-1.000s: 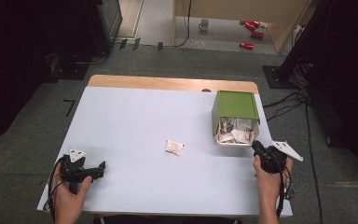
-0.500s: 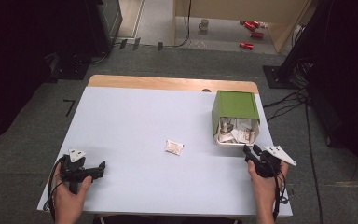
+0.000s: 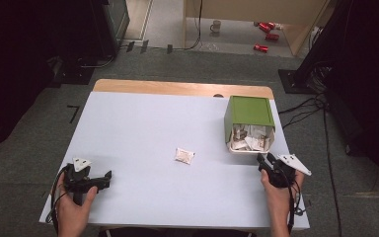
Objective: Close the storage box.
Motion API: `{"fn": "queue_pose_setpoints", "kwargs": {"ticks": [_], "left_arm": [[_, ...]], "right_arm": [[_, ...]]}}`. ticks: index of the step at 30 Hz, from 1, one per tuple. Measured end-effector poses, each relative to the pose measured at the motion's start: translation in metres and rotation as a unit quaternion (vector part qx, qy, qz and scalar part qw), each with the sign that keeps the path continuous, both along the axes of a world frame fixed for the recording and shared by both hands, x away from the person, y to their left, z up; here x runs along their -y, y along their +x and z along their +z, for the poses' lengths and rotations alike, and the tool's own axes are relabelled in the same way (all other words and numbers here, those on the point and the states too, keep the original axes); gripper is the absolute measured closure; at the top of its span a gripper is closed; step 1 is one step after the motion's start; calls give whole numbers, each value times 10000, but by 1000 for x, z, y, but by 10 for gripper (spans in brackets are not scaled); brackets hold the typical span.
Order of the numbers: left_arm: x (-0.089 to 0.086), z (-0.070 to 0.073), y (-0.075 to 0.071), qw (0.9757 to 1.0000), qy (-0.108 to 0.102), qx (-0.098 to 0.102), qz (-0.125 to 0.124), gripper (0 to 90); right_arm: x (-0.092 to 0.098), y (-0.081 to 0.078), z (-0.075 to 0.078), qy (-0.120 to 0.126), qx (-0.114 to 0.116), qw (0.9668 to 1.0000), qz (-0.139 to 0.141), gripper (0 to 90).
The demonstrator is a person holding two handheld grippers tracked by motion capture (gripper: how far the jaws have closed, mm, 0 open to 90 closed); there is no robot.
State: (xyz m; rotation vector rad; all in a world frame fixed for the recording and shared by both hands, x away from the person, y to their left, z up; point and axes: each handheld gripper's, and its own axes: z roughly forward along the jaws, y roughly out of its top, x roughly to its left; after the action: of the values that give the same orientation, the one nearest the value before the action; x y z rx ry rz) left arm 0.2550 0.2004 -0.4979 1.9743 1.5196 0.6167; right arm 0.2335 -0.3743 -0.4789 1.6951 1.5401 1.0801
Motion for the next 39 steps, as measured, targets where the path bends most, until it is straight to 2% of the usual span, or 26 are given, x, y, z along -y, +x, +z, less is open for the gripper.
{"fn": "queue_pose_setpoints", "kwargs": {"ticks": [27,36,39], "left_arm": [[0,0,0,10000,0,-1,0,0],[0,0,0,10000,0,0,0,0],[0,0,0,10000,0,1,0,0]], "right_arm": [[-11,26,3,-133,-48,9990,-435,589],[-12,28,7,-143,-10,9988,-473,583],[-12,29,6,-146,-75,9990,-412,543]]}}
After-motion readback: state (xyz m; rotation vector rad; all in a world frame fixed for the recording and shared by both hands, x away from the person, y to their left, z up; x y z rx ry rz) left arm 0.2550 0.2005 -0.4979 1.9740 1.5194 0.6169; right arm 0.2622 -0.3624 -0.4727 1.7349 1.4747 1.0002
